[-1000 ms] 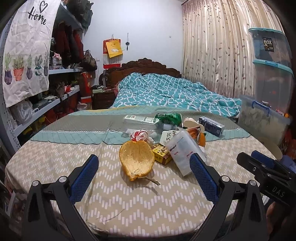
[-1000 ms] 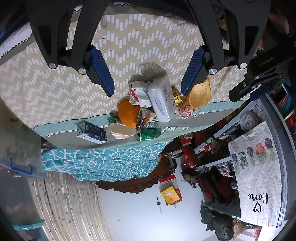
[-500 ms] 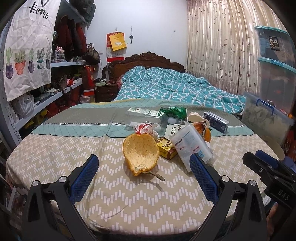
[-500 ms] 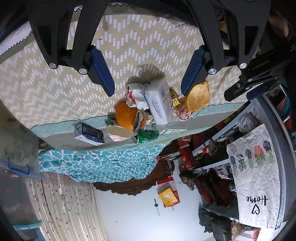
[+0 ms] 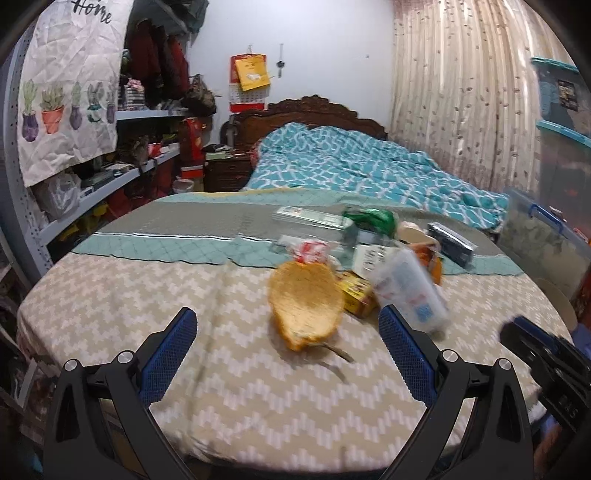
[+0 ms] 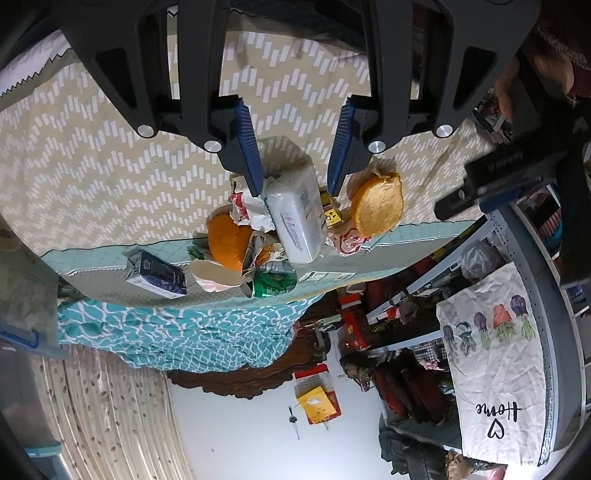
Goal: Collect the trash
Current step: 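Grasp the orange peel with the left tool while the right tool grasps the white packet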
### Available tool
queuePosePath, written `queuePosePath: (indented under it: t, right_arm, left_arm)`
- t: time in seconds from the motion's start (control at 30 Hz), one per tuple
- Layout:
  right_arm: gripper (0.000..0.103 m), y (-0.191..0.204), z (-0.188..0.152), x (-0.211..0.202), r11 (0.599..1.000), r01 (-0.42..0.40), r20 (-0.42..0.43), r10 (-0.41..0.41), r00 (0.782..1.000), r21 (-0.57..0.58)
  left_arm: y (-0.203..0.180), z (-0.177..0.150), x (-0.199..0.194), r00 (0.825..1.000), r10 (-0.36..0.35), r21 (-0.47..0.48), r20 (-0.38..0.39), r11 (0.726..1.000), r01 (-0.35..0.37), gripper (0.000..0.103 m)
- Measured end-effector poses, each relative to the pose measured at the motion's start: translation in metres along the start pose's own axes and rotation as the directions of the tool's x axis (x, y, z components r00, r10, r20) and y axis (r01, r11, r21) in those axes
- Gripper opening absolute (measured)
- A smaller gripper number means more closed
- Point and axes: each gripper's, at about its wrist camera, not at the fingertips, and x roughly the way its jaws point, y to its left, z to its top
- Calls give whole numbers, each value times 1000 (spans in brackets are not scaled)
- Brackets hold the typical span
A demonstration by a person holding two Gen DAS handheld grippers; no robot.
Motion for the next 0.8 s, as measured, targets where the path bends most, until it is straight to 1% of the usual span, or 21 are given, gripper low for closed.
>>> queuePosePath:
  t: [0.1, 0.17, 0.2, 0.23, 0.27, 0.37, 0.47, 0.53, 0.57, 0.6, 0.63, 0.67, 0.7, 0.73, 0.77, 0.8]
  right_arm:
    - [40, -4, 7, 9, 1000, -4, -4, 4, 1000, -6]
    - [41, -5, 14, 23, 999, 2, -17, -3, 1000, -33]
    - [47, -5, 17, 32, 999, 4, -28, -5, 1000, -48]
    - [56, -4, 19, 41, 998, 3, -43, -5, 999, -63]
    - [60, -3, 22, 51, 997, -1, -60, -4, 998, -78]
    - [61, 2, 28, 79, 992, -8, -107, -5, 994, -126]
    - [61, 3, 32, 105, 987, 3, -154, -28, 988, -158]
    - [60, 2, 33, 118, 986, 7, -185, -38, 982, -165]
    - [58, 1, 33, 123, 986, 5, -200, -39, 979, -167]
    - [50, 1, 32, 126, 985, -6, -211, -30, 977, -170]
    - [45, 3, 31, 124, 984, -20, -211, -18, 977, -175]
    - [41, 6, 29, 121, 981, -34, -212, -7, 977, -189]
    - [39, 9, 28, 115, 980, -49, -203, 9, 979, -193]
    - [38, 10, 27, 107, 980, -60, -185, 24, 982, -190]
    - [38, 11, 27, 96, 980, -65, -159, 35, 987, -187]
    - [37, 9, 29, 83, 982, -62, -122, 40, 992, -181]
  left_arm:
    - [24, 12, 16, 998, -4, -71, -61, 997, 0, 94]
    - [35, 17, 29, 995, -36, -95, -98, 995, 27, 94]
    - [36, 18, 33, 993, -49, -94, -110, 995, 39, 94]
    - [37, 21, 43, 988, -78, -91, -136, 994, 66, 94]
    - [37, 23, 50, 984, -90, -93, -152, 993, 76, 94]
    - [32, 24, 75, 972, -114, -84, -204, 992, 99, 94]
    - [29, 20, 108, 952, -123, -86, -279, 991, 102, 93]
    - [31, 17, 127, 936, -134, -107, -326, 989, 104, 80]
    - [33, 15, 131, 931, -136, -114, -339, 988, 102, 76]
    - [34, 13, 138, 924, -140, -126, -356, 987, 101, 69]
    - [35, 11, 143, 918, -145, -131, -370, 986, 103, 58]
    - [35, 8, 146, 910, -152, -133, -385, 985, 109, 50]
    - [34, 5, 149, 902, -161, -133, -401, 984, 117, 33]
    - [31, 3, 144, 909, -149, -108, -389, 987, 116, 13]
    - [29, 2, 140, 906, -163, -103, -391, 986, 134, 8]
    - [28, 2, 133, 907, -173, -104, -385, 984, 144, 7]
